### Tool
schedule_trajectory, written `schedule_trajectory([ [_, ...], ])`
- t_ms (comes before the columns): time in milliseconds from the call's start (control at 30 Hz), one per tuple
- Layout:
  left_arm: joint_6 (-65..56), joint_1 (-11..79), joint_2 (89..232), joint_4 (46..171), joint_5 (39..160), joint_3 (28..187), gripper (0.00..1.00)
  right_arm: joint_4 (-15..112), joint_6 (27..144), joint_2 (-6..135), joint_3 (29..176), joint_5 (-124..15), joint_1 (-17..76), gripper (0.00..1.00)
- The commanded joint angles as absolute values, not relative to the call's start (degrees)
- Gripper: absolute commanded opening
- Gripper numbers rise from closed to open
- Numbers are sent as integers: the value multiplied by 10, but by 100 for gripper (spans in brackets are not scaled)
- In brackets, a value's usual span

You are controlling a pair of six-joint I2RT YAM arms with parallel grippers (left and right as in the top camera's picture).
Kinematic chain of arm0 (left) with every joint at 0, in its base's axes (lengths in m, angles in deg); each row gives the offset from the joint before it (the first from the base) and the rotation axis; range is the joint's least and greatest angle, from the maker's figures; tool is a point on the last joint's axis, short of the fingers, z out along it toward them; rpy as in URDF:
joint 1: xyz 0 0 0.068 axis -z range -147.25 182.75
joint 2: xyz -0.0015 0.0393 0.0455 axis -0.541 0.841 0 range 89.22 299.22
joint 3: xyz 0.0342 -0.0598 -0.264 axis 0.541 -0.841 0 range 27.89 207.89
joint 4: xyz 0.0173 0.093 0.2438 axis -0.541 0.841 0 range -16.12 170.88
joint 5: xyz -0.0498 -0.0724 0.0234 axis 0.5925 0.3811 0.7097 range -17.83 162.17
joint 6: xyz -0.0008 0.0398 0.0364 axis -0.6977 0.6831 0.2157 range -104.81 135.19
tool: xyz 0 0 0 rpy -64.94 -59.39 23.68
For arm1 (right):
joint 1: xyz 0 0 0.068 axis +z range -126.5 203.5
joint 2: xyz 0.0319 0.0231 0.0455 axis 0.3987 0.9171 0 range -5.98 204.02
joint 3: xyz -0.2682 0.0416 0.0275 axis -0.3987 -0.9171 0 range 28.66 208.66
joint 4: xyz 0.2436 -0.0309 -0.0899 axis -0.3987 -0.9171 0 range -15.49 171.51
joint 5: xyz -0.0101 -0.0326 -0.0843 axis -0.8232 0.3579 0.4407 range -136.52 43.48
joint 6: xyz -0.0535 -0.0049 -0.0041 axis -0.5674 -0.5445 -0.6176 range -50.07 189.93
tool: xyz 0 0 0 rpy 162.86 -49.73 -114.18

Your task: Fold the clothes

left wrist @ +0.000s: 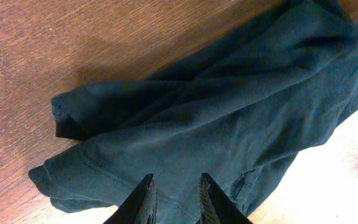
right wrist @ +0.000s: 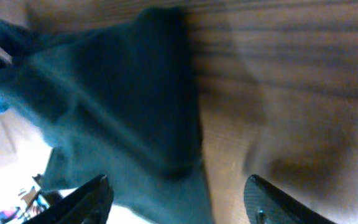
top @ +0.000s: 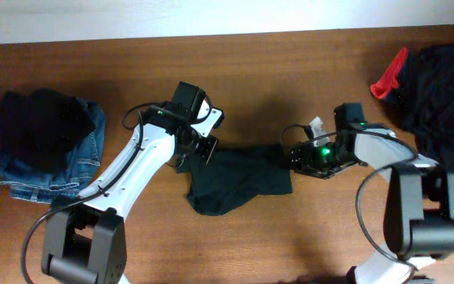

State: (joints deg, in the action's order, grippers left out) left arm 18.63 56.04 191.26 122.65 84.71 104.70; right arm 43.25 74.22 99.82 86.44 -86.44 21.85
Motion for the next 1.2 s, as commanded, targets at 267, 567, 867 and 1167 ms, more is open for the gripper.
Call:
schedule_trajectory([
  [267,193,557,1908,1240,843,1054,24,482,714,1047,861,-934,267,61],
  [567,193,557,1908,1261,832,1054,24,442,725,1029,868,-867,256,4],
  [867,193,557,1908,1268,813,1054,23,222,725,926,996,-664,174,4],
  [1167,193,549,1904,1273,813,1055,23,180,749,915,1054,-665,275,4],
])
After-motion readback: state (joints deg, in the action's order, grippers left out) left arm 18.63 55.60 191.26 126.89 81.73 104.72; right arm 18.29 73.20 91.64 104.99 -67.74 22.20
